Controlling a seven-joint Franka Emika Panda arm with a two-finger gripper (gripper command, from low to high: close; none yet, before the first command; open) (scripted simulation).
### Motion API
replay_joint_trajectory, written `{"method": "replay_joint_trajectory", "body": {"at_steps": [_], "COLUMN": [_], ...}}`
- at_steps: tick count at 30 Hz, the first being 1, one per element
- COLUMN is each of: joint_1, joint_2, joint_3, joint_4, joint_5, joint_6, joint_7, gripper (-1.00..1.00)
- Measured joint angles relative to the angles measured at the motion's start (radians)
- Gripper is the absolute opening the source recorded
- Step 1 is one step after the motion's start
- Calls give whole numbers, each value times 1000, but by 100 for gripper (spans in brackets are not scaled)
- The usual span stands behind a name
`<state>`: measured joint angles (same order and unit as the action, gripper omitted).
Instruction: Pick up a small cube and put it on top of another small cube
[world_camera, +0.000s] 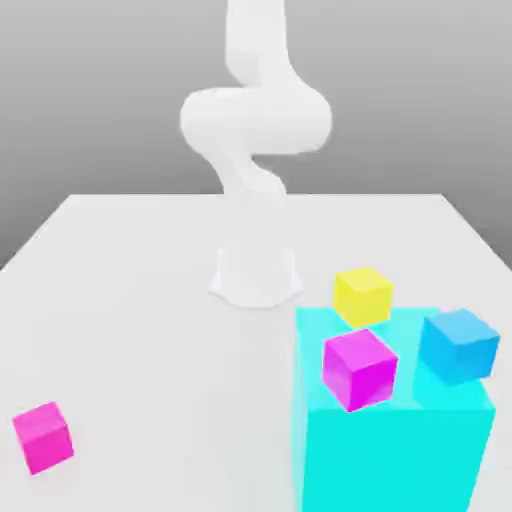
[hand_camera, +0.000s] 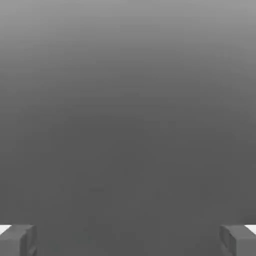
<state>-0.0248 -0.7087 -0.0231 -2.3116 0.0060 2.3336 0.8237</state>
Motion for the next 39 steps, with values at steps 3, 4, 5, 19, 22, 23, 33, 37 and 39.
{"method": "replay_joint_trajectory", "body": {"at_steps": [3, 4, 5, 19, 22, 23, 33, 37, 39], "joint_1": [-30, -39, -48, -202, -241, -250, -352, -353, -352], "joint_2": [114, 150, 187, 695, 805, 841, 1152, 1152, 1148], "joint_3": [-30, -41, -52, -192, -206, -211, -154, -154, -155], "joint_4": [-14, -19, -24, -88, -101, -106, -86, -86, -87], "joint_5": [8, 10, 13, 90, 113, 121, 240, 239, 236], "joint_6": [42, 56, 69, 255, 295, 308, 493, 494, 490], "joint_7": [29, 39, 48, 148, 165, 171, 124, 125, 127], "gripper": [0, 0, 0, 0, 0, 0, -100, -100, -100]}}
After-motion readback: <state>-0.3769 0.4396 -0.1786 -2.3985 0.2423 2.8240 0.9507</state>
